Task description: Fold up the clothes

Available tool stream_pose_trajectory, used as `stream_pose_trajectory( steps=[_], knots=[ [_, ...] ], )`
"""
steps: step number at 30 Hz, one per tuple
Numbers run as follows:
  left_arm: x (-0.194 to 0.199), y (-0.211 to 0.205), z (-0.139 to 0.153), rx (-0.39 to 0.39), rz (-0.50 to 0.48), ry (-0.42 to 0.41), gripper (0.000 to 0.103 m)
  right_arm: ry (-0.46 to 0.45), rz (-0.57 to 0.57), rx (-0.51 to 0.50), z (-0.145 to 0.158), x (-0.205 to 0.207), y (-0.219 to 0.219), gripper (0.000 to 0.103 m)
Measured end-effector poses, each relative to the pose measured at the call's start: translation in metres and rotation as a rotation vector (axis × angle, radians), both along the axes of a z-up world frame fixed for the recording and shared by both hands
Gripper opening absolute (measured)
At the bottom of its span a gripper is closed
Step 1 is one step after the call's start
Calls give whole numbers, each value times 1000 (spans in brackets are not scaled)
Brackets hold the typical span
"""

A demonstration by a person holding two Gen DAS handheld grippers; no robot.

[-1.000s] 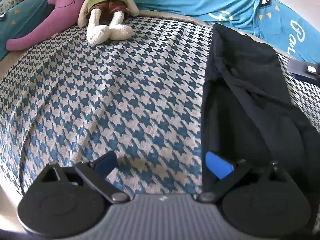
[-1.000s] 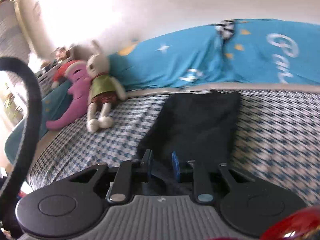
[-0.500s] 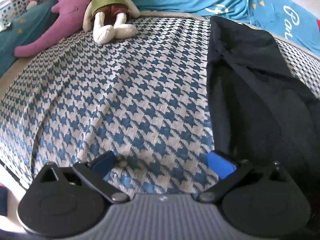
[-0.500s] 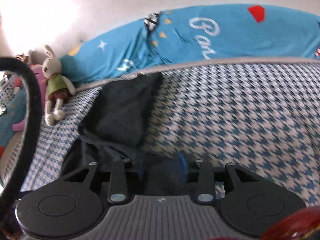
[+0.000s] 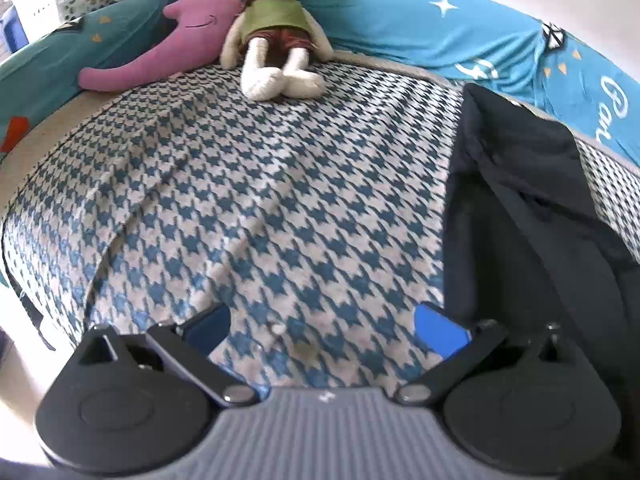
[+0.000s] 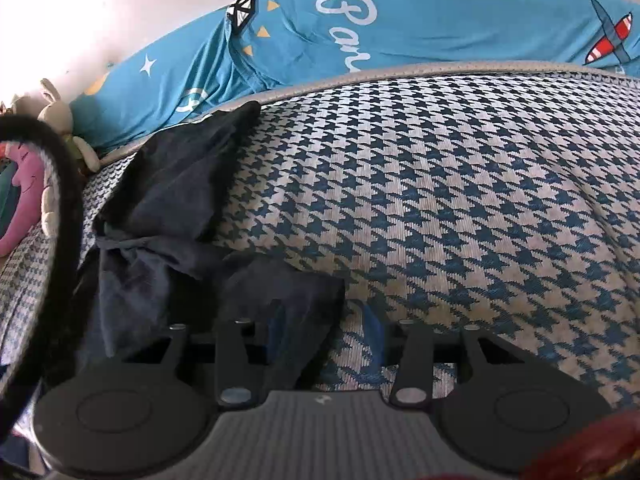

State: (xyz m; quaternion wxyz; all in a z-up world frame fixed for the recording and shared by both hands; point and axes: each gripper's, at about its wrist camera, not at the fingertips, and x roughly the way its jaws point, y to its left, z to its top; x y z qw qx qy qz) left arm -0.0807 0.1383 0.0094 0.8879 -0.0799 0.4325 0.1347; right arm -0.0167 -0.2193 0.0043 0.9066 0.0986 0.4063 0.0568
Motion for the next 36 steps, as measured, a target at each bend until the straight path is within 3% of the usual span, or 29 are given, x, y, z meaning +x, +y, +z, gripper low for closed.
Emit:
stream_pose_trajectory(
  steps=[5, 7, 8, 13, 18, 27, 32, 36],
  knots=[
    [-1, -7, -10, 4, -16, 20, 102, -61, 20, -42, -7, -1, 9, 44],
    [-2, -9, -11, 9, -18, 22, 102, -77, 31, -79, -9, -1, 13, 25],
    [-3, -9, -11, 10, -18, 22, 102, -82, 36, -88, -11, -1, 14, 21],
    [-5, -10, -13, 16, -16, 29, 102, -99, 45, -70, -10, -4, 14, 11],
    [-9, -11, -15, 20, -10, 31, 102, -139, 71, 25, 9, -19, 16, 10],
    [-16, -1, -14, -3, 29, 22, 102, -214, 373, 276, 53, -70, 57, 10],
    [-21, 8, -7, -1, 68, -8, 102, -217, 549, 320, 60, -99, 97, 10],
    [-26, 17, -3, -3, 108, -26, 102, -171, 668, 320, 48, -114, 133, 10]
  ],
)
